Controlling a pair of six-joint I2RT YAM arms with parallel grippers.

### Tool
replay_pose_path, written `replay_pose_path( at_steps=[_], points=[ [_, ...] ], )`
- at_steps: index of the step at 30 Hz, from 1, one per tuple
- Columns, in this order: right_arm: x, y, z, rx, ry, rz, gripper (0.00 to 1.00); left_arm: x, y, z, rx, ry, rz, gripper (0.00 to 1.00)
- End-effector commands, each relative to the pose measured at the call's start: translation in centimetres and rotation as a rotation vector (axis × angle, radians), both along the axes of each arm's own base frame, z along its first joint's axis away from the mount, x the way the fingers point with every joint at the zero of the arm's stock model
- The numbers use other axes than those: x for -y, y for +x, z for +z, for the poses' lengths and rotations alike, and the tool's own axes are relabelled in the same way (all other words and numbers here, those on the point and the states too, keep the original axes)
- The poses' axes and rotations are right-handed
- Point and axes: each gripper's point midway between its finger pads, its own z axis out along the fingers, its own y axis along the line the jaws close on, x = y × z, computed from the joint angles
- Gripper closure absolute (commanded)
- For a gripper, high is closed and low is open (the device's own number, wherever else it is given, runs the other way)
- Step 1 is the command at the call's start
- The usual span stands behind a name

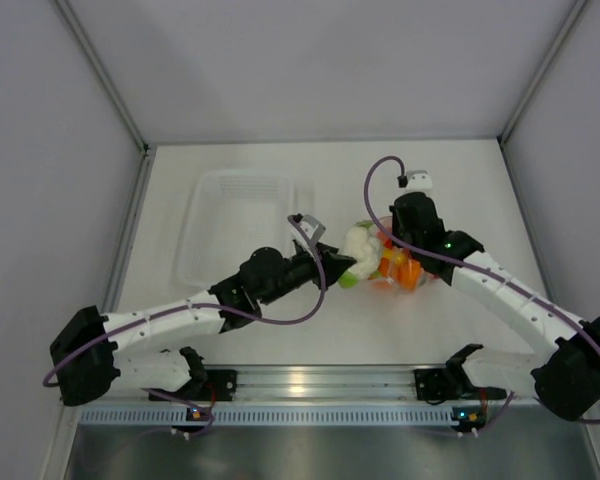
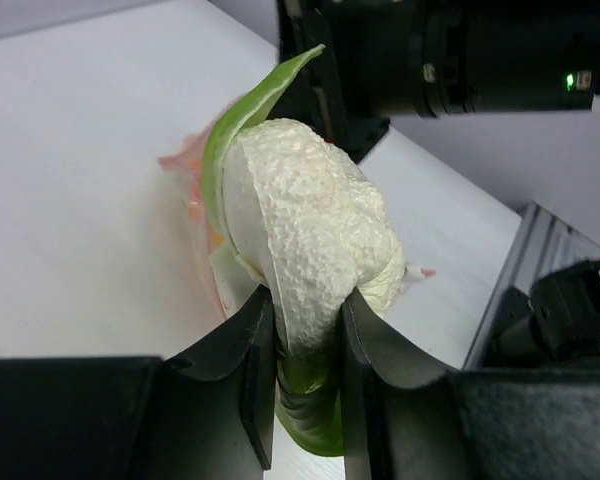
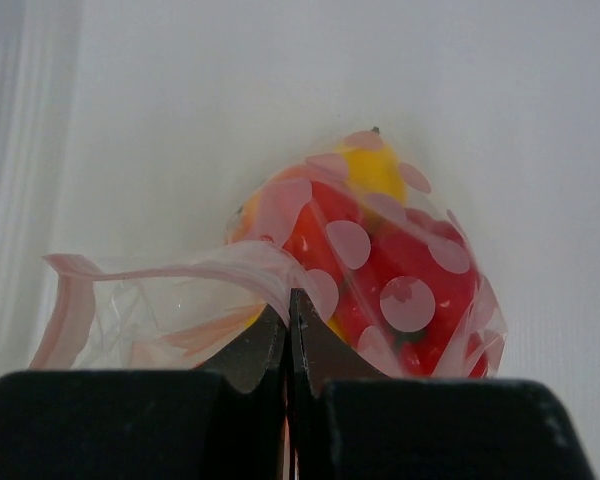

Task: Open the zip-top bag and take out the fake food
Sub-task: Pick up the fake vegetable from the zipper food storage bag, then place the fake vegetable in the bin.

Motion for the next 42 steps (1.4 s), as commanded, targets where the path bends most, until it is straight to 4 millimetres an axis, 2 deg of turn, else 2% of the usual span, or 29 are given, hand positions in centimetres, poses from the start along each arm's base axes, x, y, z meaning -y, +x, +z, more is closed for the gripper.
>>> replay_pose_path(
  at_steps=[1,5,8,9,10,11,15,17,18,20,21,23,24,26,27,28,29,30,32,33,35,37,41,42],
  points=[
    [0.0,0.6,0.6,0.04,0.007,-0.034,1.0,-3.0,1.9,6.0,0.08,-0.213,0.186,1.0],
    [-0.1,0.5,0.8,0.055,0.036,-0.038,1.0,-5.6,3.3,6.6,0.062,-0.256,0.341,1.0],
    [0.0,0.3,1.3,0.07,0.052,-0.042,1.0,-8.6,5.0,6.5,0.025,-0.293,0.524,1.0],
    [0.0,0.2,1.4,0.073,0.053,-0.041,1.0,-10.1,5.8,6.4,0.007,-0.304,0.621,1.0],
    [0.2,0.1,1.6,0.078,0.056,-0.041,1.0,-10.7,6.2,5.2,-0.013,-0.251,0.663,1.0],
    [0.2,-0.1,1.7,0.08,0.059,-0.042,1.0,-11.1,6.5,6.0,-0.015,-0.252,0.692,1.0],
    [0.4,-0.5,2.2,0.088,0.069,-0.036,1.0,-13.0,8.5,5.0,-0.088,-0.164,0.792,1.0],
    [0.4,-0.8,2.6,0.096,0.085,-0.03,1.0,-13.8,9.5,4.3,-0.136,-0.126,0.82,1.0],
    [0.3,-1.0,2.5,0.094,0.094,-0.023,1.0,-15.3,10.7,3.6,-0.176,-0.102,0.871,1.0],
    [0.2,-1.3,2.9,0.102,0.109,-0.01,1.0,-16.8,11.7,2.3,-0.235,-0.07,0.902,1.0],
    [0.1,-1.4,3.1,0.105,0.117,-0.005,1.0,-18.7,12.8,1.6,-0.268,-0.06,0.96,1.0],
    [0.0,-1.7,3.5,0.112,0.13,0.009,1.0,-20.0,13.5,1.0,-0.297,-0.058,0.979,1.0],
    [-0.1,-1.8,3.6,0.114,0.137,0.017,1.0,-21.5,14.3,0.2,-0.316,-0.044,1.021,1.0],
    [-0.7,-2.0,4.2,0.12,0.166,0.05,1.0,-22.6,15.3,-0.8,-0.35,-0.034,1.047,1.0],
    [-1.0,-2.1,4.7,0.126,0.181,0.066,1.0,-22.3,15.9,-2.2,-0.392,-0.008,1.015,1.0],
    [-1.8,-2.4,4.9,0.121,0.205,0.104,1.0,-24.0,16.9,-2.9,-0.414,-0.006,1.052,1.0],
    [-2.1,-2.5,5.3,0.129,0.225,0.121,1.0,-24.5,17.5,-3.3,-0.428,0.002,1.064,0.98],
    [-2.9,-2.7,5.7,0.132,0.258,0.154,1.0,-25.2,18.4,-5.0,-0.471,0.025,1.065,0.96],
    [-3.4,-2.9,6.5,0.144,0.292,0.184,1.0,-26.0,19.4,-5.8,-0.49,0.045,1.08,0.89],
    [-3.6,-3.0,6.6,0.146,0.307,0.187,1.0,-26.3,20.0,-7.3,-0.528,0.071,1.07,0.89],
    [-4.0,-3.2,7.1,0.161,0.337,0.205,1.0,-26.9,21.1,-7.6,-0.537,0.076,1.083,0.88],
    [-4.1,-3.2,7.3,0.176,0.357,0.213,1.0,-27.5,21.9,-8.8,-0.555,0.107,1.095,0.83],
    [-4.2,-2.8,6.1,0.127,0.344,0.21,1.0,-27.7,22.8,-9.9,-0.588,0.12,1.076,0.48],
    [-4.3,-2.5,5.5,0.108,0.339,0.213,1.0,-27.5,22.9,-9.5,-0.581,0.118,1.06,0.32]
  ],
)
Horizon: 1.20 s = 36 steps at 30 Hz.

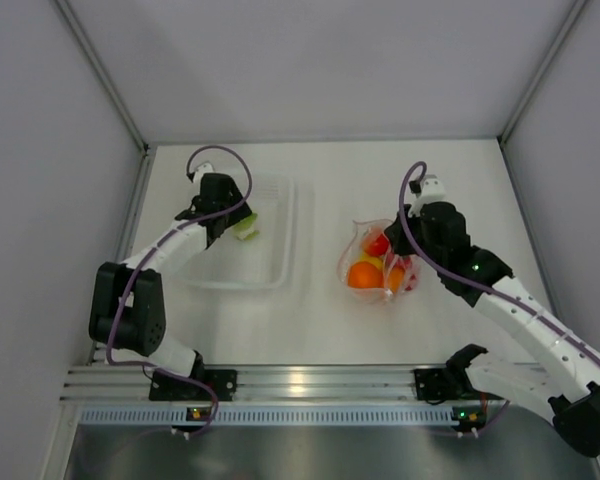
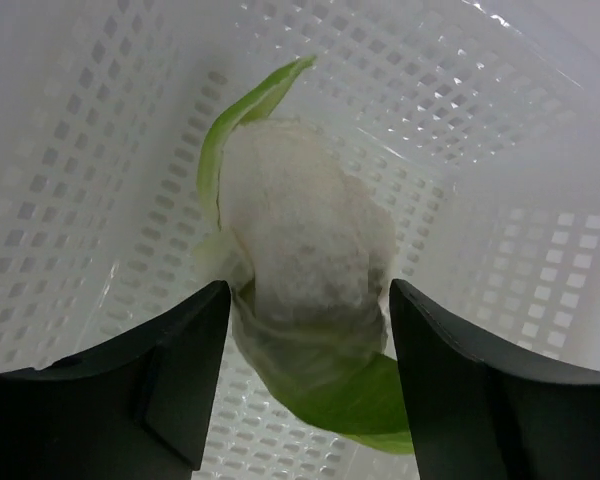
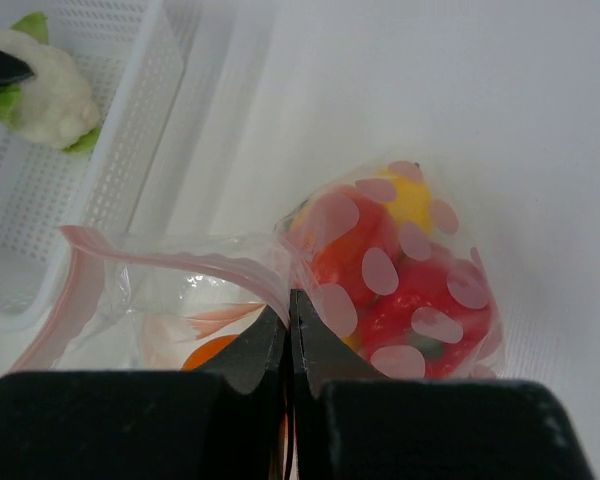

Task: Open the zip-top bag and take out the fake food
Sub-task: Place the fake vegetable in the bin, then pick up the fake fruit from the zipper food storage bag.

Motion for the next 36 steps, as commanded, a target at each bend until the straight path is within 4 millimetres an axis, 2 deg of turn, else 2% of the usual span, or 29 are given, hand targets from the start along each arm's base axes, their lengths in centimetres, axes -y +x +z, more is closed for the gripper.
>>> replay_pose_path(
  at_steps=[1,3,4,5,7,8,10,11,13,14,16,17,20,21,24,25,27,31,33,35,36],
  points=[
    [-1.2,1.0,0.9,0.022,0.06,0.029,1.0,0.9,1.8,3.2,0.084,-0.04,-0.05,0.26],
    [-1.1,1.2,0.5,0.014,0.061,0.024,1.0,1.4,1.4,4.2,0.102,-0.063,-0.072,0.17],
    [-1.1,1.3,0.4,0.014,0.062,0.024,1.0,1.5,1.1,4.4,0.105,-0.072,-0.082,0.02],
    [-1.2,1.3,0.3,0.012,0.062,0.025,1.0,1.8,0.8,5.6,0.131,-0.089,-0.098,0.02],
    [-1.3,1.3,0.3,0.012,0.067,0.034,1.0,1.9,0.2,6.4,0.149,-0.097,-0.112,0.02],
    [-1.4,1.3,0.2,0.009,0.069,0.035,1.0,2.1,-0.3,7.7,0.181,-0.106,-0.127,0.02],
    [-1.6,1.2,0.2,0.004,0.075,0.044,1.0,2.9,-1.1,9.1,0.207,-0.128,-0.164,0.02],
    [-1.8,1.2,0.3,0.007,0.08,0.051,1.0,3.4,-1.7,10.7,0.245,-0.14,-0.188,0.02],
    [-1.9,1.2,0.4,0.005,0.082,0.055,1.0,5.2,-2.7,12.8,0.286,-0.14,-0.239,0.02],
    [-1.9,1.3,0.4,0.004,0.085,0.055,1.0,7.1,-3.9,14.3,0.317,-0.138,-0.295,0.02],
    [-1.9,1.3,0.5,0.006,0.088,0.052,1.0,9.1,-5.1,16.0,0.34,-0.123,-0.333,0.02],
    [-2.0,1.3,0.5,0.004,0.094,0.052,1.0,11.9,-6.5,17.7,0.372,-0.131,-0.409,0.02],
    [-1.8,1.5,0.3,-0.007,0.094,0.03,1.0,15.3,-8.8,19.8,0.413,-0.144,-0.498,0.03],
    [-1.7,1.6,0.2,-0.009,0.095,0.019,1.0,17.5,-10.3,20.8,0.427,-0.168,-0.562,0.05],
    [-1.4,1.8,0.2,-0.011,0.104,-0.017,1.0,21.4,-12.8,21.9,0.442,-0.182,-0.68,0.09],
    [-1.2,1.8,0.2,-0.014,0.103,-0.029,1.0,22.4,-13.0,21.3,0.428,-0.167,-0.699,0.09],
    [-1.1,1.8,0.2,-0.023,0.11,-0.042,1.0,24.4,-14.5,21.3,0.424,-0.178,-0.759,0.13],
    [-0.7,2.0,0.0,-0.033,0.111,-0.081,1.0,27.6,-16.1,20.4,0.399,-0.166,-0.828,0.27],
    [-0.2,2.1,0.2,-0.026,0.113,-0.11,1.0,29.1,-17.4,19.7,0.384,-0.159,-0.865,0.39],
    [-0.1,2.1,0.3,-0.023,0.125,-0.122,1.0,30.4,-17.9,18.3,0.353,-0.153,-0.884,0.4],
    [0.1,2.1,0.6,-0.014,0.132,-0.13,1.0,30.7,-18.0,17.8,0.339,-0.153,-0.886,0.48]
  ],
)
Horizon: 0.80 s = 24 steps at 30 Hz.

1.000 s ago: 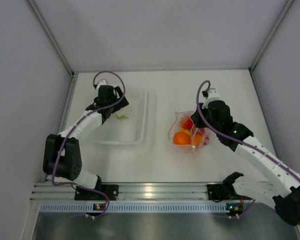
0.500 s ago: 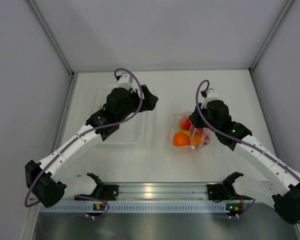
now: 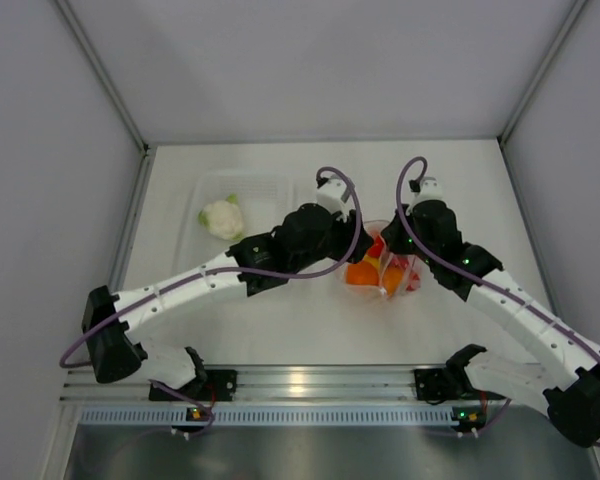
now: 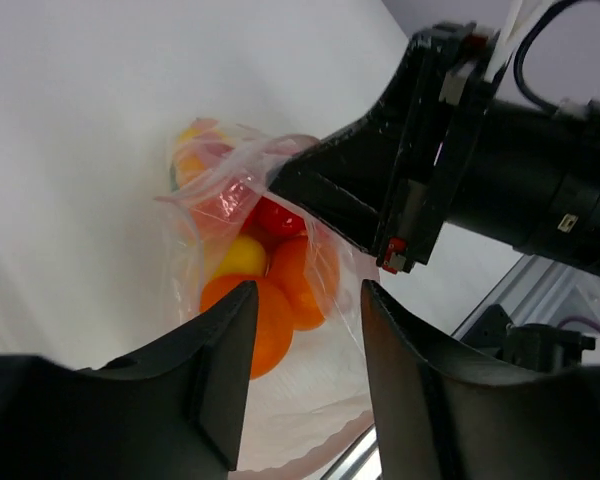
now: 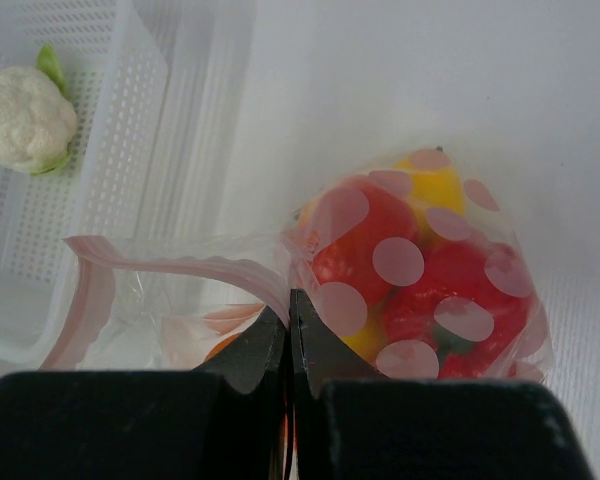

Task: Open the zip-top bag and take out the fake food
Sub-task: Pick up the fake fruit from the zipper food storage bag.

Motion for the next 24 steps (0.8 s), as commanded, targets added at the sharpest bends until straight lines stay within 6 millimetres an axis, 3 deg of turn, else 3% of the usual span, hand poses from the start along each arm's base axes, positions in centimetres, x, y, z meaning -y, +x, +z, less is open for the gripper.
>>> replay_pose_path(
  at_steps=[1,4,7,11,14,19,24],
  points=[
    [0.7,1.1,2.7,0.073,0.064,-0.079,1.0,1.6,-0.2,-0.3,-0.005,0.008,-0.007,0.51],
    [1.0,1.0,2.9,0.088,0.081,-0.099,1.0,2.8,-0.3,-1.8,-0.034,0.032,-0.026,0.58],
    [1.2,1.0,3.0,0.093,0.08,-0.106,1.0,3.1,0.1,-3.6,-0.037,0.08,-0.005,0.58],
    [1.4,0.8,2.7,0.088,0.064,-0.106,1.0,2.7,0.5,-6.6,-0.06,0.178,0.019,0.49],
    [1.4,0.8,2.4,0.084,0.065,-0.106,1.0,3.3,0.4,-8.6,-0.076,0.228,-0.012,0.47],
    [1.3,0.7,1.5,0.071,0.057,-0.099,1.0,4.3,-0.2,-10.8,-0.116,0.26,-0.069,0.34],
    [1.3,0.6,1.1,0.064,0.055,-0.092,1.0,3.6,0.6,-13.6,-0.129,0.335,-0.021,0.28]
  ],
)
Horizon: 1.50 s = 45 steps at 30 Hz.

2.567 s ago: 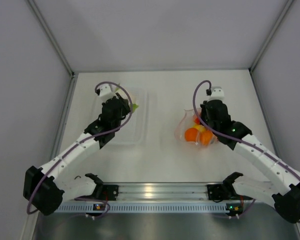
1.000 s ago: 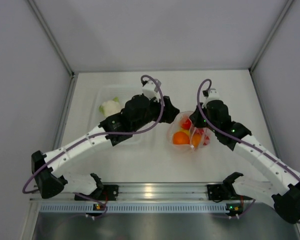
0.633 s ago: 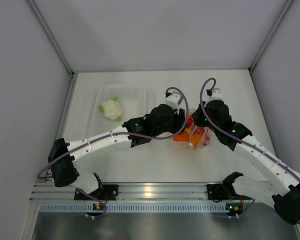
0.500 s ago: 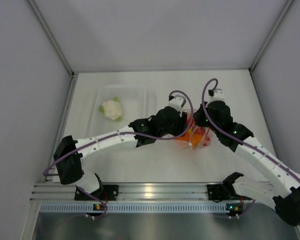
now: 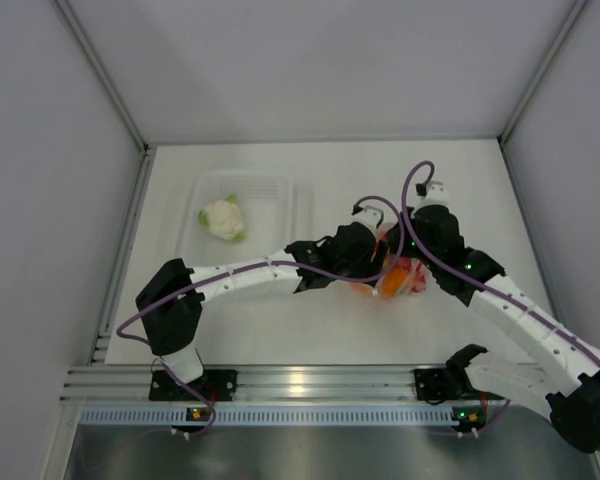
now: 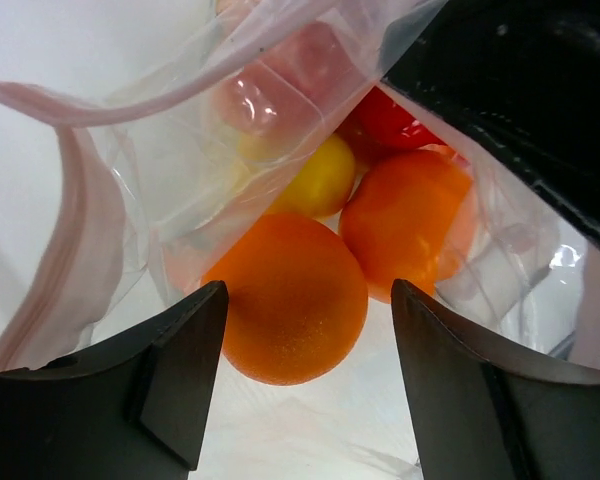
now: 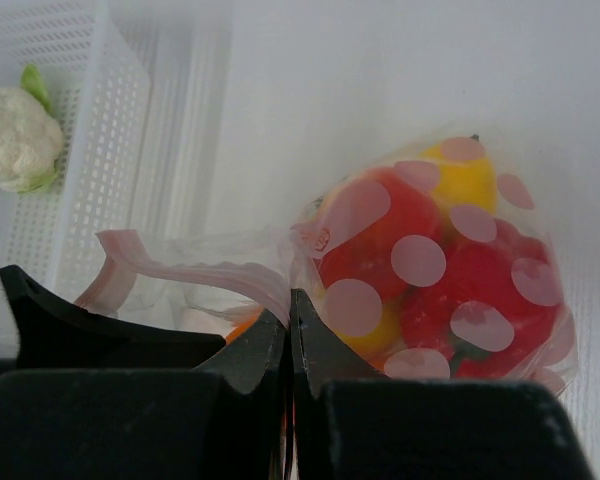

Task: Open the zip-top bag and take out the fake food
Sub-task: Pick up the fake fruit from the zipper food storage bag.

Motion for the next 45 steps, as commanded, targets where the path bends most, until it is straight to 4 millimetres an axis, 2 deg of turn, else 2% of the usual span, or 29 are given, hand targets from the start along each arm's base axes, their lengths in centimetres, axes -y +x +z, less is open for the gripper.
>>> replay_pose_path(
  at_steps=[1,6,7,14,18,22,23,24,26,27,30,32,35,36,37,38,42,45],
  points=[
    [0.1,0.7,1.4,0.06,0.041,-0.019,1.0,0.0,0.7,0.0,0.025,0.031,0.023,0.28],
    [-0.4,0.4,0.5,0.041,0.05,0.008,1.0,0.1,1.0,-1.8,0.013,0.067,0.035,0.18],
    [-0.4,0.4,0.4,0.039,0.053,0.008,1.0,0.3,1.1,-2.1,0.011,0.071,0.035,0.17],
    [-0.5,0.2,-0.5,0.019,0.055,0.021,1.0,0.2,0.8,-7.2,-0.062,0.151,0.052,0.16],
    [-0.3,0.1,-0.9,0.015,0.049,0.016,1.0,-0.4,0.2,-8.8,-0.099,0.169,0.067,0.14],
    [-0.1,0.2,-1.1,0.013,0.039,0.012,1.0,-0.7,-0.3,-9.4,-0.123,0.168,0.067,0.17],
    [-0.1,0.1,-1.1,0.013,0.034,0.015,1.0,-0.7,-0.3,-9.2,-0.127,0.158,0.071,0.18],
    [0.1,0.2,-1.4,0.009,0.028,0.009,1.0,-0.7,-0.4,-9.2,-0.132,0.155,0.07,0.24],
    [0.0,0.1,-1.5,0.007,0.024,0.013,1.0,-0.6,-0.5,-8.9,-0.136,0.148,0.065,0.41],
    [0.2,0.2,-1.6,0.005,0.017,0.007,1.0,-0.4,-0.6,-8.9,-0.138,0.143,0.063,0.57],
    [0.2,0.2,-1.7,0.006,0.008,0.008,1.0,-0.2,-0.7,-7.9,-0.139,0.114,0.063,0.8],
    [0.3,0.3,-1.6,0.007,-0.002,0.011,1.0,0.1,-0.7,-7.0,-0.136,0.092,0.056,0.84],
    [0.5,0.5,-1.3,0.019,-0.014,0.007,1.0,0.7,-0.9,-5.3,-0.12,0.036,0.032,1.0],
    [0.5,0.5,-1.4,0.018,-0.021,0.009,1.0,0.8,-1.0,-5.1,-0.115,0.023,0.024,1.0],
    [0.5,0.6,-1.3,0.022,-0.029,0.012,1.0,1.2,-0.7,-3.4,-0.084,-0.028,0.016,1.0],
    [0.4,0.7,-1.1,0.024,-0.035,0.017,1.0,1.1,-1.1,-3.4,-0.078,-0.036,0.002,1.0],
    [0.2,1.1,-1.3,0.013,-0.061,0.029,1.0,1.5,-1.9,-0.4,-0.002,-0.126,-0.043,1.0],
    [-0.1,1.3,-1.2,0.018,-0.06,0.044,1.0,0.8,-1.7,0.0,0.032,-0.14,-0.017,1.0]
  ],
)
